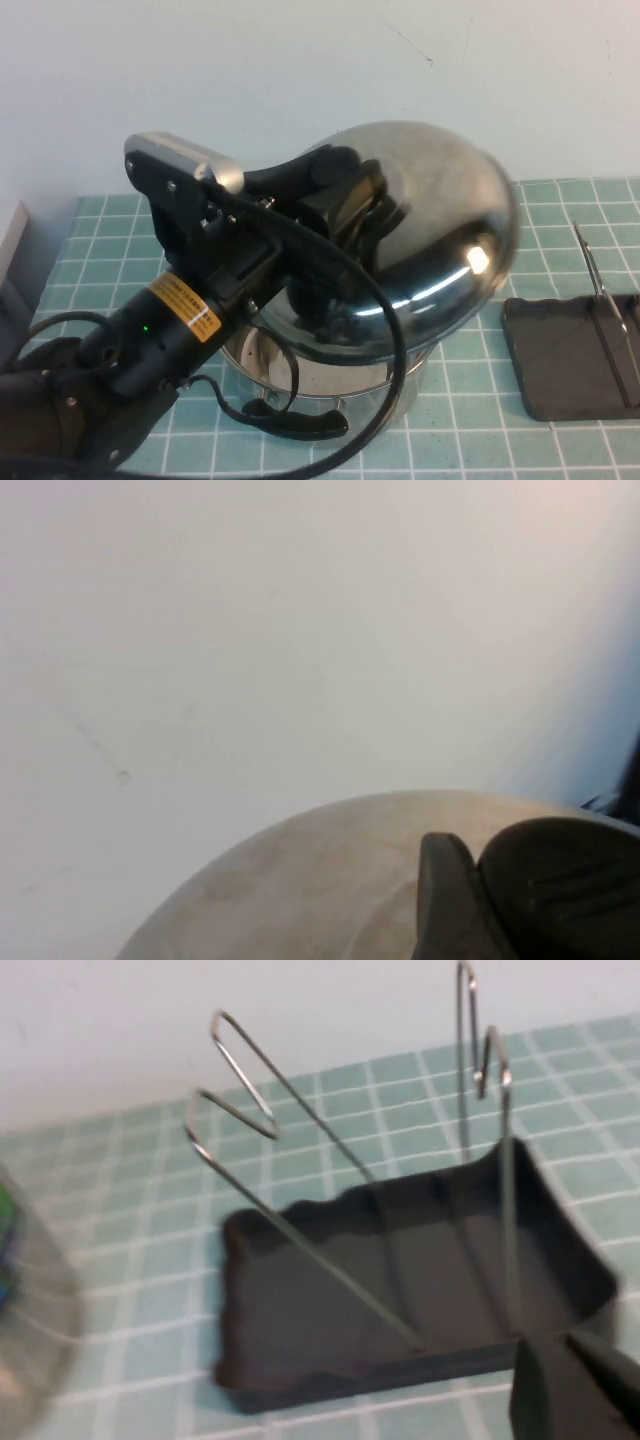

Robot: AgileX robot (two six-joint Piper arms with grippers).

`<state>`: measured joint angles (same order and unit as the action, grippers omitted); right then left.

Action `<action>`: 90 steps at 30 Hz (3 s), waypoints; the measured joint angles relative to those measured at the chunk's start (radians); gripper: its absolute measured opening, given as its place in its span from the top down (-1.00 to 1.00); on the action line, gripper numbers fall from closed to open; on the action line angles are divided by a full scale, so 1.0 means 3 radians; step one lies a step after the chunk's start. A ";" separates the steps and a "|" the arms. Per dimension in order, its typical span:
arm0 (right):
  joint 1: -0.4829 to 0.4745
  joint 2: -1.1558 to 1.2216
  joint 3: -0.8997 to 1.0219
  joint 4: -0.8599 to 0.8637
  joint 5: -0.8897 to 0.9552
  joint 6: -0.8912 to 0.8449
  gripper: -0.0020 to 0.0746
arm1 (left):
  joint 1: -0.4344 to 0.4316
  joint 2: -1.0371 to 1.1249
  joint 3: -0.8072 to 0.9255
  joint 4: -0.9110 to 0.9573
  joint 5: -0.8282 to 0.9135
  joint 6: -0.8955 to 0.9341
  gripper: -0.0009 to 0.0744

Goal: Put pot lid on rack
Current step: Hand over the pot lid, then place the pot lid on the pot rack

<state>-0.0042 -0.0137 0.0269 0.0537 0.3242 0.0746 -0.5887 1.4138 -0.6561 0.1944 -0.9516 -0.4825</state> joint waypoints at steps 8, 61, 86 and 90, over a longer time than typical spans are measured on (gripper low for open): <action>0.0000 0.0000 0.0003 0.2223 -0.0138 0.0288 0.95 | -0.0007 -0.0117 0.0000 0.0472 -0.0252 -0.1154 0.10; 0.0304 0.3987 -0.2452 0.5436 0.2227 -0.3310 -0.12 | -0.0007 0.0204 0.0000 0.0720 -0.0565 -0.1473 0.10; 0.0503 0.3338 -0.3323 0.3318 0.1785 -0.3362 0.73 | 0.0731 -0.0026 0.0000 0.1635 -0.0550 -0.1524 0.32; 0.0503 0.3168 -0.3385 0.2364 0.1780 -0.2817 0.73 | 0.0975 -0.0192 0.0000 0.2272 -0.0176 -0.1840 0.85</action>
<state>0.1468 0.9366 -0.9886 0.7631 0.8582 -0.7705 -0.2963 1.3562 -0.6561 0.8760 -1.0044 -1.0346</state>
